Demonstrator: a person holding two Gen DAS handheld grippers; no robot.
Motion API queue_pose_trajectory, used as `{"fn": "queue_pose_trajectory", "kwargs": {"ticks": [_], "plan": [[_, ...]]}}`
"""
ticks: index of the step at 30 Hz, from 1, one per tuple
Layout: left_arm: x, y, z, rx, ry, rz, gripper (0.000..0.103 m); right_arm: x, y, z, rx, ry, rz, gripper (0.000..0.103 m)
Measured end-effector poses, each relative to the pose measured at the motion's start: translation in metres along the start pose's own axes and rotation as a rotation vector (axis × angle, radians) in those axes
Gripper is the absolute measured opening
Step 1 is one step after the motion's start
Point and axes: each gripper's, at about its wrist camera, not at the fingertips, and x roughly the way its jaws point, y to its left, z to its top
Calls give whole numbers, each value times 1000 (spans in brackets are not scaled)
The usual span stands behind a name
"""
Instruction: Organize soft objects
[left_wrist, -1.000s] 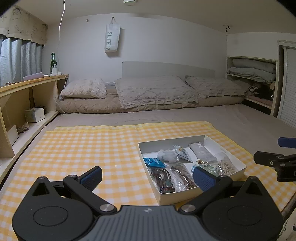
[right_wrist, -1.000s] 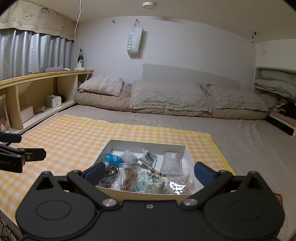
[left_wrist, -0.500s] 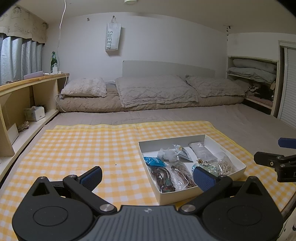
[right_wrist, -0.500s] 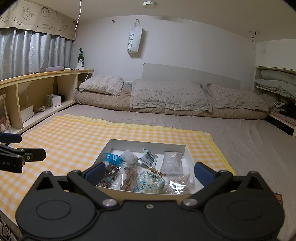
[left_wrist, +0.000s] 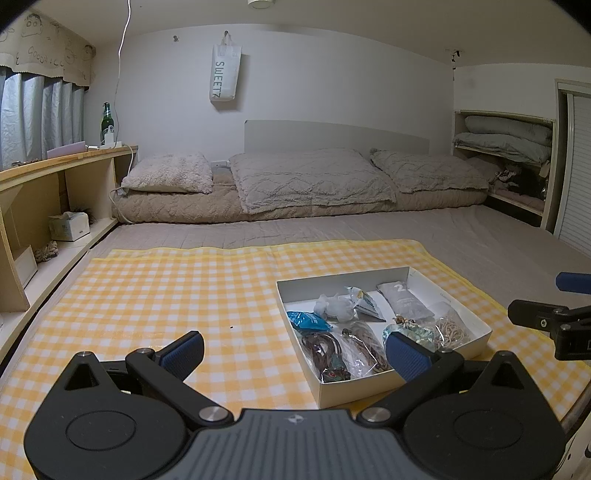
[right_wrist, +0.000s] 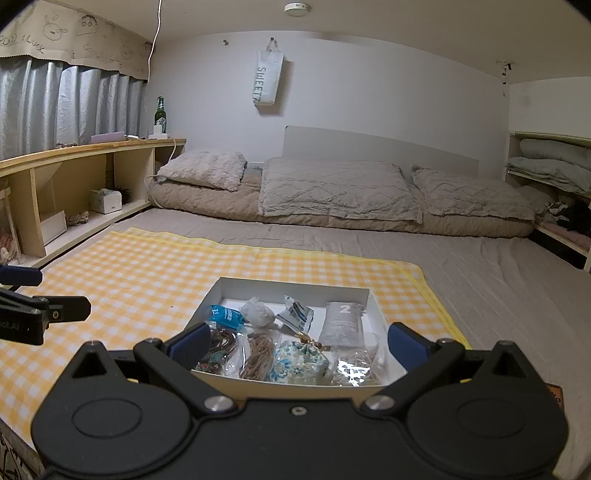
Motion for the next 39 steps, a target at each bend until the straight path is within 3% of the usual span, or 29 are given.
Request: {"fn": "queue_pose_trajectory", "kwargs": {"ticks": [39], "plan": [[3,5,-6,5,10,2,103,0,1,0,-5,1,2,103]]}}
